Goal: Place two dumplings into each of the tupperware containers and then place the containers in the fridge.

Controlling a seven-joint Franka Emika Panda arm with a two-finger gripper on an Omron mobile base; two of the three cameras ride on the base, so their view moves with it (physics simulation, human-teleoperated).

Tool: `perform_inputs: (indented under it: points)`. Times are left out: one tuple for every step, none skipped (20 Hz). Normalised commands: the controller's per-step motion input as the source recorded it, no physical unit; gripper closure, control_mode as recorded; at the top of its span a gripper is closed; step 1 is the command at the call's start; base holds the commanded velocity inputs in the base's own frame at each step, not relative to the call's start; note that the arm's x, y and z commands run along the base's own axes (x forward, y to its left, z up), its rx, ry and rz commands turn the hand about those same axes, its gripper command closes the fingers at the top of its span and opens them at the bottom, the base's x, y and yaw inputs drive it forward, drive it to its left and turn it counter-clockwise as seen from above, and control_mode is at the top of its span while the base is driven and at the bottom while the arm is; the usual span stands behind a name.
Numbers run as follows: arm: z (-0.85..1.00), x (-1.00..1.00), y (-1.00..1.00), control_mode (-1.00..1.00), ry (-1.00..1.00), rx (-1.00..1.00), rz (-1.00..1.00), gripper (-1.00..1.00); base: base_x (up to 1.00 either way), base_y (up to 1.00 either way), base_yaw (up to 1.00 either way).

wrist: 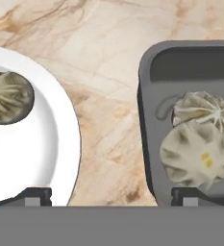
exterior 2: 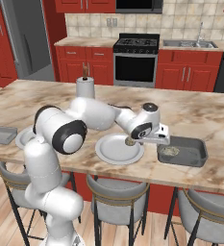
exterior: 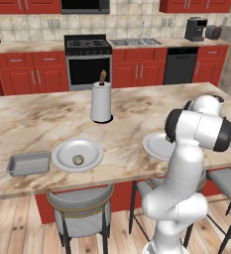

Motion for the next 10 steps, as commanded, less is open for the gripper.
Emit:
perform_inputs:
  points:
    - [-0.22, 0.14, 0.15, -1.00, 0.00, 0.00, 0.00, -1.00, 0.00, 0.00, 0.00]
    - [-0.14, 0.29, 0.00, -1.00, -0.01, 0.00, 0.00, -1.00, 0.00, 0.00, 0.00]
    - [-0.09, 0.29, 0.00, -1.00, -0.01, 0.00, 0.00, -1.00, 0.00, 0.00, 0.00]
    - [-0.03, 0.34, 0.00, -1.00, -0.01, 0.00, 0.00, -1.00, 0.00, 0.00, 0.00]
    - [-0.01, 0.31, 0.00, -1.00, -0.01, 0.00, 0.00, -1.00, 0.00, 0.00, 0.00]
    - [0.00, 0.35, 0.00, -1.00, 0.00, 0.00, 0.00, -1.00, 0.00, 0.00, 0.00]
    - [0.00, 0.26, 0.00, -1.00, 0.00, 0.00, 0.00, -1.00, 0.00, 0.00, 0.00]
    - [0.00, 0.33, 0.00, -1.00, 0.00, 0.00, 0.00, -1.00, 0.00, 0.00, 0.00]
    - [0.00, 0.39, -0.10, -1.00, 0.00, 0.00, 0.00, -1.00, 0.00, 0.00, 0.00]
    - [0.00, 0.44, -0.16, -1.00, 0.00, 0.00, 0.00, -1.00, 0.00, 0.00, 0.00]
